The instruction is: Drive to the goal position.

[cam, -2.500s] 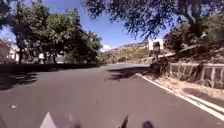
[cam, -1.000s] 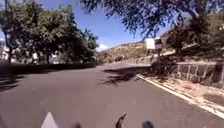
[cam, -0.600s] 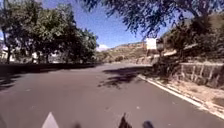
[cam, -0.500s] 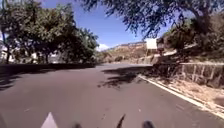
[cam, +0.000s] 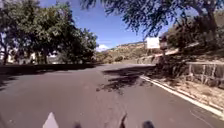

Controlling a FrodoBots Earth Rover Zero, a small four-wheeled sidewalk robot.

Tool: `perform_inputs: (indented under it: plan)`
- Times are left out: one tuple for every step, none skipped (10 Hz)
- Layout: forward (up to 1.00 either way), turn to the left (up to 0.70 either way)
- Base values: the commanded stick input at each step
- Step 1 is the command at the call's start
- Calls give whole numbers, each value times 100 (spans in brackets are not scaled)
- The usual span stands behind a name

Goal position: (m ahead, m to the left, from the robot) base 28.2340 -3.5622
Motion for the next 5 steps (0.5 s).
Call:
perform_inputs:
  plan:
    - [85, -22]
    - [85, -29]
    - [85, -34]
    - [85, -34]
    - [85, -34]
